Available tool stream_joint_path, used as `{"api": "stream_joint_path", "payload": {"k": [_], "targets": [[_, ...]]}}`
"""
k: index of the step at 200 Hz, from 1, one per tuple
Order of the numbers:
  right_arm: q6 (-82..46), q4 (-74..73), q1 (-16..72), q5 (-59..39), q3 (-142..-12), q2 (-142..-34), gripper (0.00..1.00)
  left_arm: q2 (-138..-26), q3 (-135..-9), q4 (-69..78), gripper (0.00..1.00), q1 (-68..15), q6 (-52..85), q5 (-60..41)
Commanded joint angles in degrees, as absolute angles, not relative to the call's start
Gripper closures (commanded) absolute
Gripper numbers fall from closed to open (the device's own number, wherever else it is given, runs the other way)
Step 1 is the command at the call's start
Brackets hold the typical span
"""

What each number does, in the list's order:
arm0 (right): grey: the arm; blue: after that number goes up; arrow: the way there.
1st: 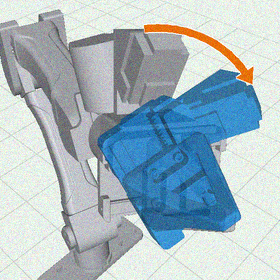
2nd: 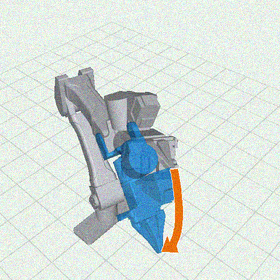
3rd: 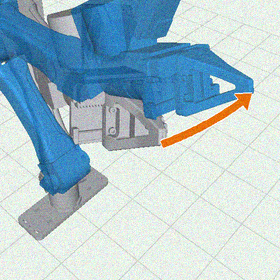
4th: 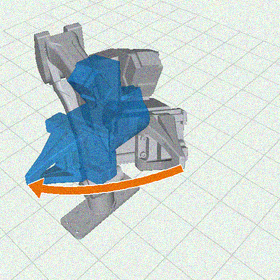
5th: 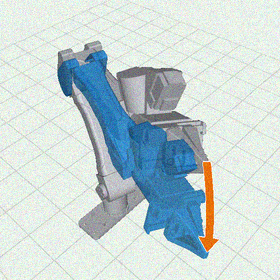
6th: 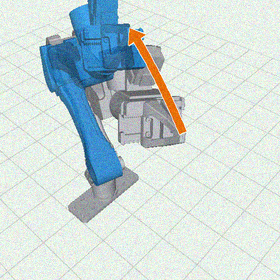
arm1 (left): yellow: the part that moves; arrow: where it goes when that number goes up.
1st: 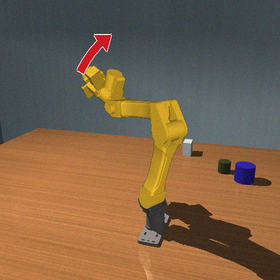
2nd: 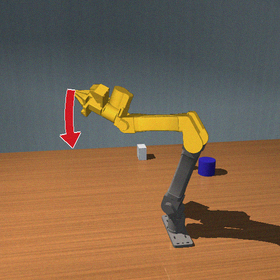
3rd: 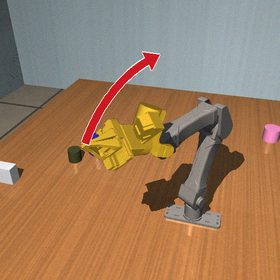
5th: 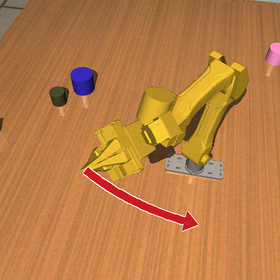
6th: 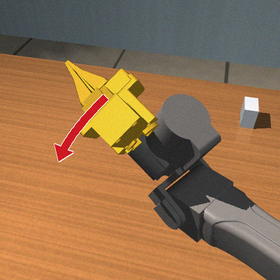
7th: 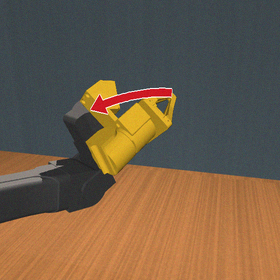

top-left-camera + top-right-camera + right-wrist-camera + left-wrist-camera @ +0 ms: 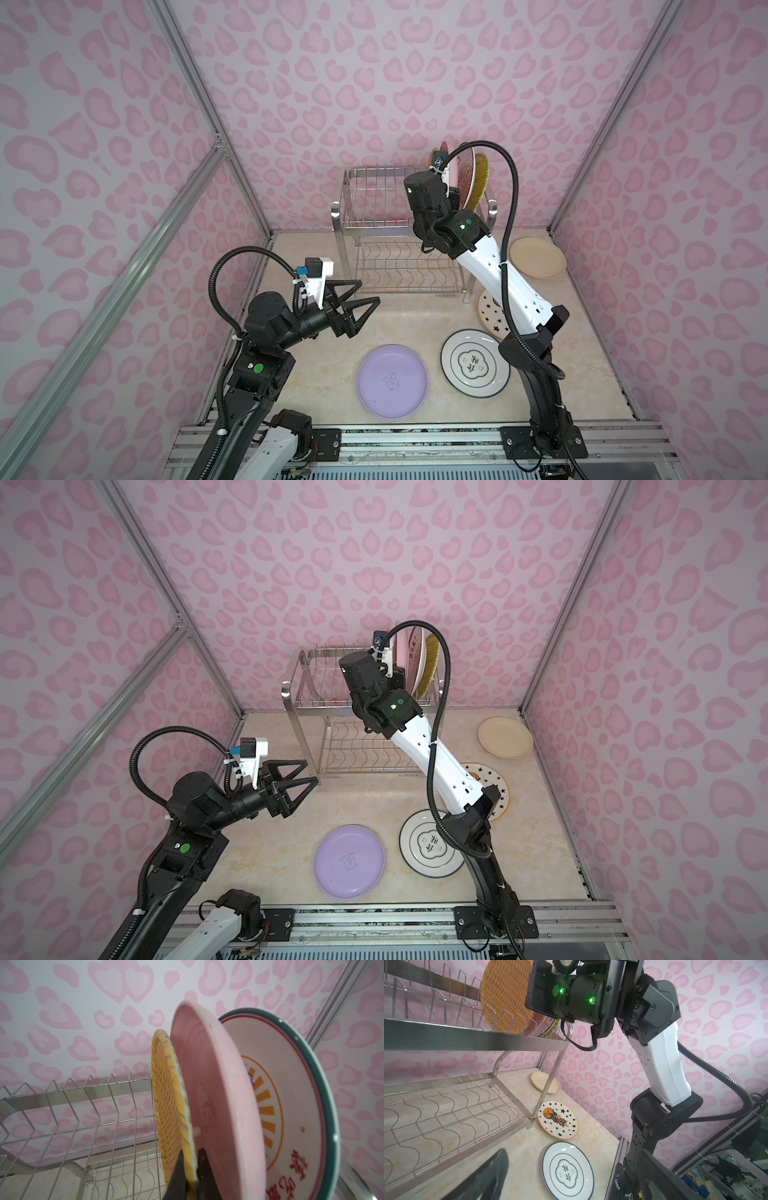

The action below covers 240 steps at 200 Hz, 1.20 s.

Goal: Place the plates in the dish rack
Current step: 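Lower the bamboo plate into the top tier beside the pink plate with the right gripper, then open the right gripper and withdraw it from the rack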

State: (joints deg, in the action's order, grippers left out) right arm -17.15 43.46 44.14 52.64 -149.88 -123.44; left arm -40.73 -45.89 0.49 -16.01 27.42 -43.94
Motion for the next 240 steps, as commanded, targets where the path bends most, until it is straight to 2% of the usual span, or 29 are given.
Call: {"api": "stream_joint_path", "payload": {"k": [1, 24, 71, 101, 141, 182, 240], "targets": [[-19.1, 43.6, 44.2, 52.2, -150.1, -123.8, 1.00, -40.6, -46.1, 2.9, 0.02, -15.9, 27.7, -44.7], [-19.2, 43.4, 44.5, 52.4, -150.2, -123.7, 1.00, -40.5, -46.1, 3.0, 0.02, -15.9, 27.8, -44.7], [-19.1, 43.0, 45.3, 52.7, -150.1, -123.2, 0.94, -40.6, -46.1, 3.1, 0.02, -15.7, 28.0, -44.9], [-18.7, 42.9, 45.6, 52.9, -150.1, -122.8, 0.89, -40.6, -46.1, 3.2, 0.02, -15.5, 28.2, -45.0], [-18.0, 42.5, 45.9, 53.5, -150.1, -122.5, 0.78, -40.7, -46.0, 3.3, 0.02, -15.4, 28.2, -45.2], [-18.0, 42.5, 46.1, 53.3, -150.0, -121.9, 0.76, -41.0, -46.1, 3.3, 0.02, -15.1, 28.3, -45.3], [-16.7, 41.2, 47.7, 53.2, -149.1, -120.7, 0.58, -41.2, -46.1, 3.3, 0.02, -14.9, 28.5, -45.4]]}}
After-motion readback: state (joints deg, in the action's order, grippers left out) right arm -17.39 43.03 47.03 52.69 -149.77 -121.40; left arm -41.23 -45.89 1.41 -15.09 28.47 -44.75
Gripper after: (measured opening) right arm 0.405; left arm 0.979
